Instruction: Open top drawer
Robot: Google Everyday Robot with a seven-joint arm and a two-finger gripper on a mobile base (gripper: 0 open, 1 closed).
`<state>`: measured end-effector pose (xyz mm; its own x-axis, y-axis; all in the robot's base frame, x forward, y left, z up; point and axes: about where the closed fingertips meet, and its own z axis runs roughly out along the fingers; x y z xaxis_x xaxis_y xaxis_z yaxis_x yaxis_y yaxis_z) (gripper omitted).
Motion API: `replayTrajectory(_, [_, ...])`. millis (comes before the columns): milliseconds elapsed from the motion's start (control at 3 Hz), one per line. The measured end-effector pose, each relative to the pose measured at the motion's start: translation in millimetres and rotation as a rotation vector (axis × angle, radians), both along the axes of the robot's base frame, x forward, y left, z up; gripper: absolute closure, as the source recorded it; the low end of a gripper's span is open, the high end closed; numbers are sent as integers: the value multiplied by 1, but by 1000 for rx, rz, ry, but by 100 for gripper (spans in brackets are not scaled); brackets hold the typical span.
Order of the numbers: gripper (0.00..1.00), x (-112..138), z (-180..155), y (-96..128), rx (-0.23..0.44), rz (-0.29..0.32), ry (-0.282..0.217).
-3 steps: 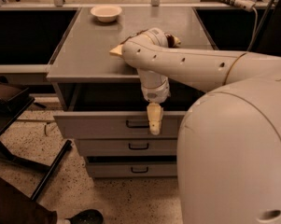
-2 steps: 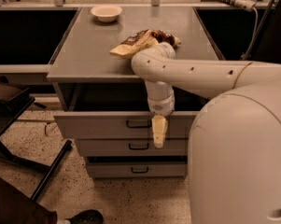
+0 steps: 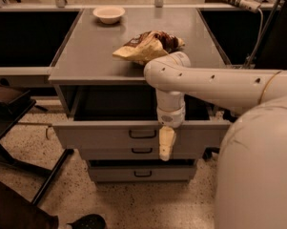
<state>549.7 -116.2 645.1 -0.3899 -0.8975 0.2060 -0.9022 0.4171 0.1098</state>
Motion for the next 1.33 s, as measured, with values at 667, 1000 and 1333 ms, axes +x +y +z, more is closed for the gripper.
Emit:
replayTrajectory(667, [0, -18, -3, -6, 8, -22, 15])
replayTrajectory(1000, [0, -29, 4, -12, -17, -30, 32])
replayTrajectory(1333, [0, -56, 20, -29, -62, -69, 59])
